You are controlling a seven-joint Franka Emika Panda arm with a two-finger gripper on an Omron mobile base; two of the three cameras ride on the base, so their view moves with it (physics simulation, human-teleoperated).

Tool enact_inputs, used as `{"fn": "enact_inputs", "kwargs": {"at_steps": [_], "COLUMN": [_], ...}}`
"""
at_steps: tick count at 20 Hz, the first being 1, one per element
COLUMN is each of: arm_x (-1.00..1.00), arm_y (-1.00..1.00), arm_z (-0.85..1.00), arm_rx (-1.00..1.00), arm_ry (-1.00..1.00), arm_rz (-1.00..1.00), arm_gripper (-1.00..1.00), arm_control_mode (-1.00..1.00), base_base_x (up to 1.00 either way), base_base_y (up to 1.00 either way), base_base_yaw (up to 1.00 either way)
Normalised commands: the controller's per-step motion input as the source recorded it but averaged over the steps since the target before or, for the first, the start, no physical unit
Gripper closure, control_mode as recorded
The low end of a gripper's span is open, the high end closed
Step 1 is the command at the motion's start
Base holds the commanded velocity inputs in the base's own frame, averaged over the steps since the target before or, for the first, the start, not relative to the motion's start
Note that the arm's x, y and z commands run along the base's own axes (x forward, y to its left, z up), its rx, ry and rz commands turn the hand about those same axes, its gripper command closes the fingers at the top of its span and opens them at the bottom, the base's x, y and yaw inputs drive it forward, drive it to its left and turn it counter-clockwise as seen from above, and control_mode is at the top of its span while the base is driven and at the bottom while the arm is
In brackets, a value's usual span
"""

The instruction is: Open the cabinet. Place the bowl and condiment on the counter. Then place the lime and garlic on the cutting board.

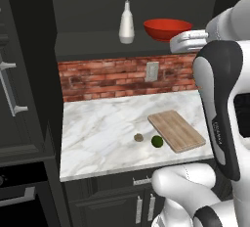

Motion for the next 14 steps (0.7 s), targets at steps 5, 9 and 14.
{"fn": "enact_inputs", "kwargs": {"at_steps": [5, 9, 14], "arm_x": [0.18, 0.24, 0.29], "arm_y": [0.23, 0.03, 0.0], "arm_z": [0.0, 0.01, 0.04], "arm_rx": [0.0, 0.0, 0.02], "arm_ry": [-0.03, -0.01, 0.0], "arm_rz": [0.0, 0.0, 0.0], "arm_gripper": [-1.0, -1.0, -1.0], "arm_control_mode": [-1.0, -1.0, -1.0], "base_base_x": [0.0, 0.0, 0.0], "base_base_y": [0.0, 0.0, 0.0], "base_base_yaw": [0.0, 0.0, 0.0]}}
